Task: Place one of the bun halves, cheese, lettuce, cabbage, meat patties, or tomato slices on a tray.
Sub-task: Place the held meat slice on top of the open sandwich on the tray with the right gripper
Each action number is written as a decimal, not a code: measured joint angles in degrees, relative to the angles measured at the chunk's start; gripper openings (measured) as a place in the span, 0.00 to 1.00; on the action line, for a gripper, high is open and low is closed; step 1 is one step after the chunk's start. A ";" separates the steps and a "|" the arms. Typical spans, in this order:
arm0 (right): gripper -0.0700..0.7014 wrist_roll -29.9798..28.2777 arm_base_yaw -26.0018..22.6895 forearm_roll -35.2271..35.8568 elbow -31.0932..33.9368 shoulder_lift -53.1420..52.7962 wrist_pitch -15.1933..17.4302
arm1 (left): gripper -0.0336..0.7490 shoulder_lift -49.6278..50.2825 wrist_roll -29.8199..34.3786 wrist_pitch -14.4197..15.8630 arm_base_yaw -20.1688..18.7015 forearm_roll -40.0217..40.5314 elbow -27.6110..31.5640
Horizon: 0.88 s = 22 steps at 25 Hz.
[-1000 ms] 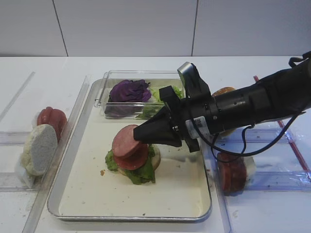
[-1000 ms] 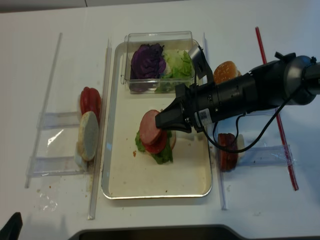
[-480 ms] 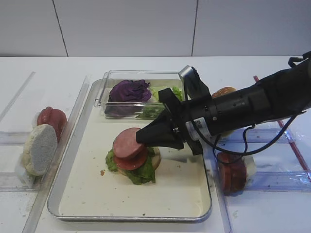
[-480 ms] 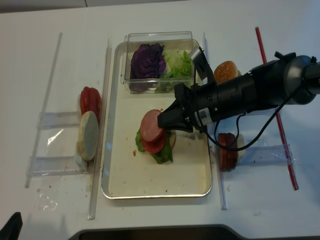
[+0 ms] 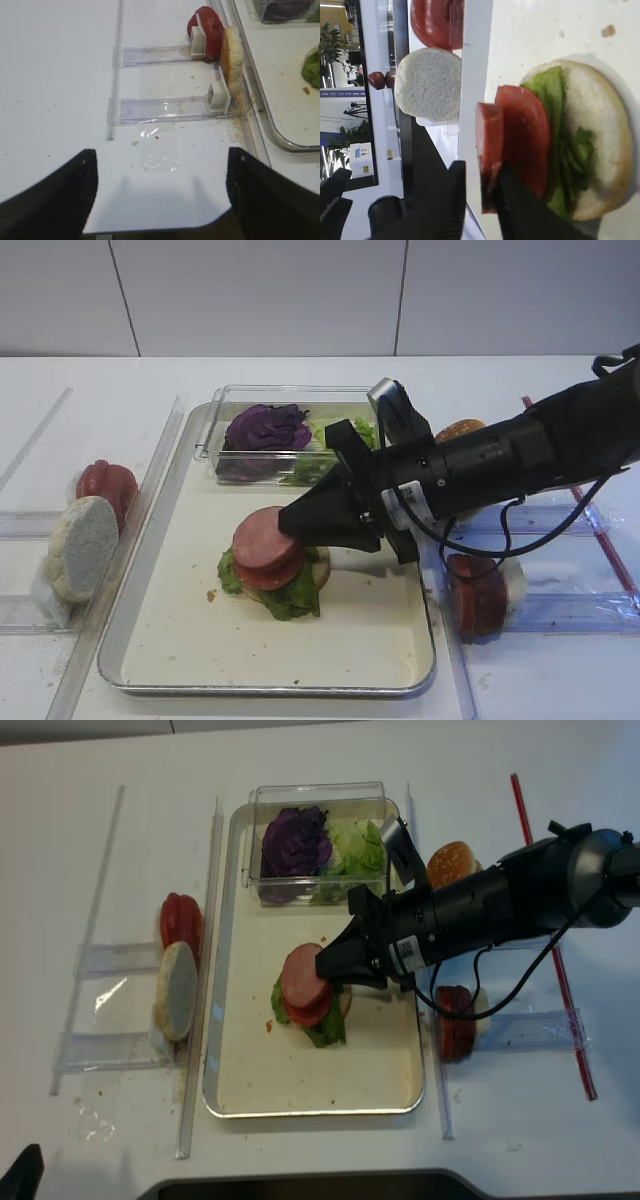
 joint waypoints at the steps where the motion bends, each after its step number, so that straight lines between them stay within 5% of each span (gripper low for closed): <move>1: 0.35 0.00 0.00 0.00 0.00 0.00 -0.10 | 0.67 0.00 0.00 0.00 0.00 0.11 0.00; 8: 0.80 0.03 0.00 1.67 0.00 0.00 -1.05 | 0.67 0.00 0.00 0.00 0.00 0.23 0.00; 22: 0.83 0.12 0.16 1.77 0.00 0.00 -2.27 | 0.67 0.00 -0.13 0.00 0.00 0.57 0.00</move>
